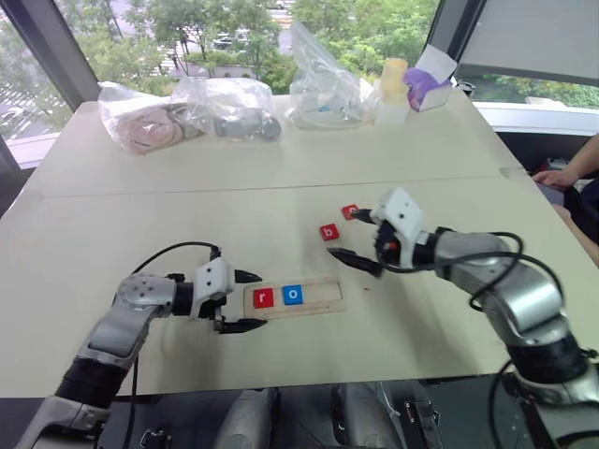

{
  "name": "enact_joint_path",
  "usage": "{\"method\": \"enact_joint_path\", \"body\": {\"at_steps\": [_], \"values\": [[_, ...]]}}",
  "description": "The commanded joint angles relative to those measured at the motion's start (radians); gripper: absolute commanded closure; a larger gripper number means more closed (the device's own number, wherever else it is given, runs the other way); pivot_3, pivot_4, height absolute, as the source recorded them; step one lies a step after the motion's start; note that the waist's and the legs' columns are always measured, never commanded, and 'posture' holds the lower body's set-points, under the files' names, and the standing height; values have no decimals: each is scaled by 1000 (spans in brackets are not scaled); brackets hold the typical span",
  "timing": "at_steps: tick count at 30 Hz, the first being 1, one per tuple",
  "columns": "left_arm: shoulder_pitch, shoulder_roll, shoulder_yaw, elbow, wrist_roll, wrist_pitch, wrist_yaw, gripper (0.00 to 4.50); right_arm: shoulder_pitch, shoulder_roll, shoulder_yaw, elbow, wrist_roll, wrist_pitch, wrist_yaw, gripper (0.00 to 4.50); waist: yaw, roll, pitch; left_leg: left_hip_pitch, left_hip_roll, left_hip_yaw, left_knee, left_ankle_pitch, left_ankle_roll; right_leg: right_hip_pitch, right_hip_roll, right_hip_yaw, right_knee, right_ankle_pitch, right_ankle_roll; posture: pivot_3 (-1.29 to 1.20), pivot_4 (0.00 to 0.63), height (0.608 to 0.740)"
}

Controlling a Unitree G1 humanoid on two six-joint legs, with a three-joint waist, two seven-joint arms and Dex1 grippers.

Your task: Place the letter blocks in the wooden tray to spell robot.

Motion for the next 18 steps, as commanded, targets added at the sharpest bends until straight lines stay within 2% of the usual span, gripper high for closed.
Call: {"method": "enact_joint_path", "body": {"at_steps": [1,9,12,18], "values": [[50,87,117,-109,-91,76,-17,20,-58,28,69,93,-75,-93,36,0,-12,0,0,0,0,0,-1,0,0,0,0,0,0,0,0,0,150,740],[69,105,208,-163,-143,141,61,20,-185,68,120,408,-181,-251,138,0,-14,1,1,0,-1,0,0,0,0,1,1,-1,0,0,0,0,150,740],[82,92,219,-195,-147,148,100,20,-221,105,129,468,-205,-202,127,0,-17,1,1,0,-1,0,-1,0,0,0,1,-1,0,0,0,0,150,740],[110,84,224,-228,-154,157,146,20,-212,183,112,415,-219,-19,45,0,-17,1,1,0,-1,0,-2,0,0,-1,1,0,1,0,0,0,150,740]]}}
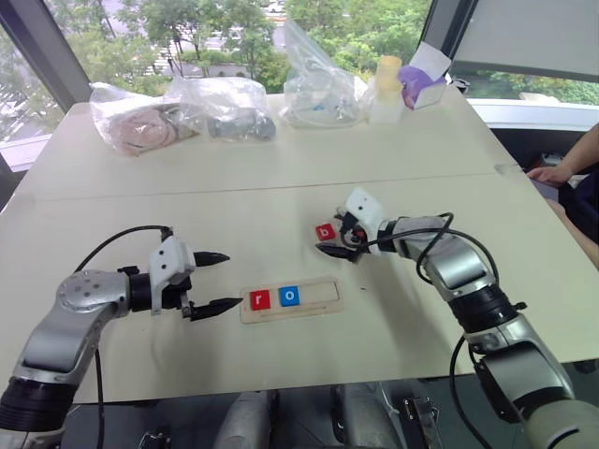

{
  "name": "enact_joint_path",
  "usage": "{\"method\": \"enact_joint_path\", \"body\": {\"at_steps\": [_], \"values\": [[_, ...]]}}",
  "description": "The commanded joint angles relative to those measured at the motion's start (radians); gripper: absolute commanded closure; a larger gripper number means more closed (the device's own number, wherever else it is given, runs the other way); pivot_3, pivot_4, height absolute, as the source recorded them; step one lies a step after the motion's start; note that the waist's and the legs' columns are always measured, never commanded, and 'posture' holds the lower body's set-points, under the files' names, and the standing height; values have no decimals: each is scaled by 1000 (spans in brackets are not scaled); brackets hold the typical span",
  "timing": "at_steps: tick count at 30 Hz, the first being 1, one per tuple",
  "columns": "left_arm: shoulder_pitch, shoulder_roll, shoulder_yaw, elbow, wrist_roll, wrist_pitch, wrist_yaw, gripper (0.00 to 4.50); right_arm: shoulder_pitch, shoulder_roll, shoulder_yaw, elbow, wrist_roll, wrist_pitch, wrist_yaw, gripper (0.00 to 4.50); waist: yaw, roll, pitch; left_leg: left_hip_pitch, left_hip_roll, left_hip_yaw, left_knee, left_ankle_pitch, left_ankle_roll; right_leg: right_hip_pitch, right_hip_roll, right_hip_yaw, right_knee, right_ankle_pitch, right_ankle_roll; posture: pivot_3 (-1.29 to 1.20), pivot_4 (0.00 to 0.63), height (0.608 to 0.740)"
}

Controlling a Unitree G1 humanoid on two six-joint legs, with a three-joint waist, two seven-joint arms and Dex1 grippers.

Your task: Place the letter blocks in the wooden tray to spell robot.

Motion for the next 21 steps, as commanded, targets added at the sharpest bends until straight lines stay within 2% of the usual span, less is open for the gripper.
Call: {"method": "enact_joint_path", "body": {"at_steps": [1,8,12,21], "values": [[10,1,35,-36,-14,0,23,20,-9,39,-21,-54,-16,92,-66,0,1,0,0,0,0,0,0,0,0,0,0,0,0,0,0,0,150,740],[-6,-5,29,-29,-12,0,48,20,15,135,-45,-101,-51,269,-232,0,2,0,0,0,0,0,0,0,0,0,0,0,0,0,0,0,150,740],[-25,-10,20,-19,-7,-1,60,20,40,161,-42,-123,-77,289,-299,0,2,0,-1,0,0,0,0,0,-1,0,0,0,0,0,-1,0,150,740],[-40,-26,2,-17,0,-1,73,20,45,192,-98,-183,-56,369,-354,0,2,0,-1,0,0,0,0,0,-1,0,1,0,0,0,-1,0,150,740]]}}
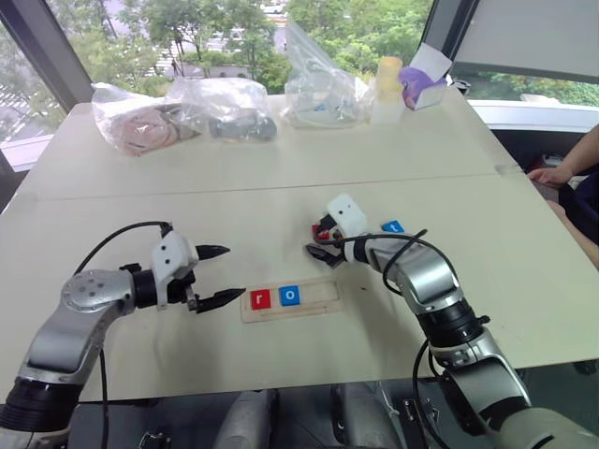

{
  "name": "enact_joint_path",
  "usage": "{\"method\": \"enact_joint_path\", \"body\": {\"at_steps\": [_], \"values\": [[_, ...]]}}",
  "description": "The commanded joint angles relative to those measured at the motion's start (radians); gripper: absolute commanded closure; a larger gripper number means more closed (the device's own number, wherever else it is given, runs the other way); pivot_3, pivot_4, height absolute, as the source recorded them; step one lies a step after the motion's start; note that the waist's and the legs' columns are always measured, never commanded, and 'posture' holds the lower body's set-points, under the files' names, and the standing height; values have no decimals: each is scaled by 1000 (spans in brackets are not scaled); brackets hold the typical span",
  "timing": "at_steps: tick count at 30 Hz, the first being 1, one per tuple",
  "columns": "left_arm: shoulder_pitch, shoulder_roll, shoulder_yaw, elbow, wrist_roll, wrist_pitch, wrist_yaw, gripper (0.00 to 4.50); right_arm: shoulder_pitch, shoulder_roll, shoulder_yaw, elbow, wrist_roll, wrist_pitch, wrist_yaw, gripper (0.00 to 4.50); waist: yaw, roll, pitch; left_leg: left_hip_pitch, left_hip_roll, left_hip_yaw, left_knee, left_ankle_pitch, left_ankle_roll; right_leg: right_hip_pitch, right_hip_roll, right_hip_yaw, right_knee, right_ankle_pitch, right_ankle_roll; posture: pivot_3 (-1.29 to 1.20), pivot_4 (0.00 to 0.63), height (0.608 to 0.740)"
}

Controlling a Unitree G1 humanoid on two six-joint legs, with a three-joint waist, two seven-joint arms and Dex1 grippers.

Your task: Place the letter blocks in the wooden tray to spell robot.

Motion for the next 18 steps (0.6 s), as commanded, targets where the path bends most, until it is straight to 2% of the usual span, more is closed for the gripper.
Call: {"method": "enact_joint_path", "body": {"at_steps": [1,6,13,18], "values": [[-21,-5,6,-5,1,-11,7,20,-10,24,-44,-23,2,45,-40,0,2,0,0,0,0,0,0,0,0,0,0,0,0,0,0,0,150,740],[-26,-12,2,-6,5,-12,13,20,-37,93,-54,-3,-9,110,-105,0,-1,0,0,0,0,0,0,0,0,0,0,0,0,0,0,0,150,740],[15,-19,7,-42,-2,-2,32,20,-101,270,-89,7,-54,304,-291,0,-5,0,0,0,0,0,0,0,-1,-1,1,0,1,0,-1,0,150,740],[29,-25,6,-65,-6,11,53,20,-152,374,-162,45,-58,393,-357,0,-4,1,0,0,0,0,-1,0,-1,-1,1,0,1,1,-1,0,150,740]]}}
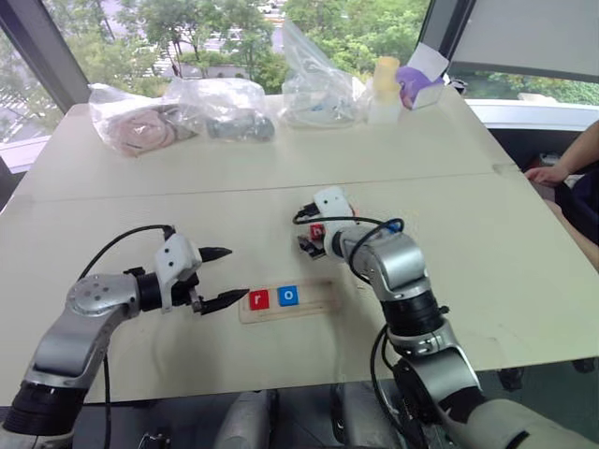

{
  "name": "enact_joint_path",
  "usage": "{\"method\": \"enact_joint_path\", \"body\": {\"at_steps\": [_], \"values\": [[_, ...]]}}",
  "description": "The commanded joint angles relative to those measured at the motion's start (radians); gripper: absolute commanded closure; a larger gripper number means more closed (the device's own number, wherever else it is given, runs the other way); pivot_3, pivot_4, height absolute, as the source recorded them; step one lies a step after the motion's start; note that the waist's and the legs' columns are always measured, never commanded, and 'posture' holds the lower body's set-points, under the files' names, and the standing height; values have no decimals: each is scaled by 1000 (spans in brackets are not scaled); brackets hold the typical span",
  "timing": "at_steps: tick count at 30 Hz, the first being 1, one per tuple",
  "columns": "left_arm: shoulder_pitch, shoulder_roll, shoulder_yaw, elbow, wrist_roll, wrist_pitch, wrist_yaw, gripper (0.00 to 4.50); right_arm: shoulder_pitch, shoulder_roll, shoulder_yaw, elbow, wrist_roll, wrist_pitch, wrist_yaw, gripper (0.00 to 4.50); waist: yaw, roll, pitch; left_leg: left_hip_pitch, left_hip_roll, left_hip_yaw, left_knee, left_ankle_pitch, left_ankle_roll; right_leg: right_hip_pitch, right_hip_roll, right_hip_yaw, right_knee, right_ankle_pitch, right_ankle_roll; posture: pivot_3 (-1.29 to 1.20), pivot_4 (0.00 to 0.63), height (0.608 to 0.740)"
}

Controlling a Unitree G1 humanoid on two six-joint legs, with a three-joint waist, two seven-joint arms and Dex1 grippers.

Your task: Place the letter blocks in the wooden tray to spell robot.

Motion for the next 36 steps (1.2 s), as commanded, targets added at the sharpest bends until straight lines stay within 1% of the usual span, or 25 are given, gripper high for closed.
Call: {"method": "enact_joint_path", "body": {"at_steps": [1,5,6,8,10,12,13,15,17,20,22,25,28,30,32,36], "values": [[7,-4,14,-50,-9,5,18,20,-48,65,-54,49,-3,50,-48,0,-1,0,0,0,0,0,0,0,0,0,0,0,0,0,0,0,150,740],[14,-7,17,-58,-7,9,32,20,-83,78,-59,105,-11,36,-70,0,-2,1,0,0,0,0,0,0,0,0,0,0,0,0,0,0,150,740],[16,-9,19,-63,-9,11,38,1,-88,81,-62,117,-14,35,-77,260,-3,1,0,1,0,0,0,0,0,0,0,0,0,0,0,0,150,740],[20,-11,21,-69,-9,14,46,0,-98,86,-70,138,-23,34,-96,880,-4,1,0,1,0,0,0,0,0,0,0,0,0,0,0,0,150,740],[22,-12,21,-72,-8,15,51,0,-104,87,-78,153,-27,31,-105,1798,-5,0,-1,1,0,0,0,0,0,0,1,0,0,0,0,0,150,740],[21,-14,20,-74,-6,14,57,0,-106,87,-86,165,-24,28,-107,2881,-10,0,-1,1,0,0,-1,0,0,0,1,0,0,0,-1,0,150,740],[20,-15,18,-74,-5,13,60,0,-106,89,-92,169,-21,27,-106,3323,-16,1,-1,1,0,0,-1,0,0,1,1,0,0,0,-1,0,150,740],[10,-19,14,-68,-5,13,64,0,-107,71,-70,169,-24,27,-96,3351,-22,1,-1,1,0,0,-1,0,0,1,1,0,0,0,-1,0,150,740],[1,-23,8,-60,-3,10,64,0,-99,32,-48,131,-10,68,-63,3351,-23,1,-1,1,0,0,-1,0,0,1,1,0,0,0,-1,0,150,740],[-8,-27,3,-55,-5,10,59,0,-53,-59,-26,13,25,145,1,3351,-17,1,-1,1,0,-1,-1,0,0,1,1,-1,0,0,-1,0,150,740],[-15,-28,-1,-47,-10,12,49,0,15,-172,-15,-148,92,238,68,3351,-10,1,-1,1,0,-1,-1,0,0,1,0,-1,-1,0,-1,0,150,740],[-27,-25,-7,-30,-13,8,29,0,148,-347,-38,-367,238,269,137,3351,8,1,-1,0,-1,-1,-1,0,1,2,-1,-2,-3,0,0,0,150,740],[-40,-27,-7,-16,-17,4,10,0,257,-456,-103,-502,358,269,114,3351,7,1,-1,0,-1,0,-1,-1,1,2,-1,-2,-3,0,0,0,150,740],[-55,-31,-7,-8,-26,5,-4,0,342,-500,-170,-568,439,269,61,3351,7,0,-1,0,0,0,-1,-1,1,2,-1,-2,-3,0,0,0,150,740],[-69,-33,-11,-5,-33,14,-14,0,400,-527,-216,-606,548,269,11,3351,7,0,-1,0,0,0,-1,-1,1,2,-1,-2,-2,0,0,0,150,740],[-90,-39,-22,4,-29,11,-19,0,446,-556,-242,-632,746,269,-118,3351,5,0,-1,0,1,0,0,-1,1,3,-1,-2,-3,0,0,0,150,740]]}}
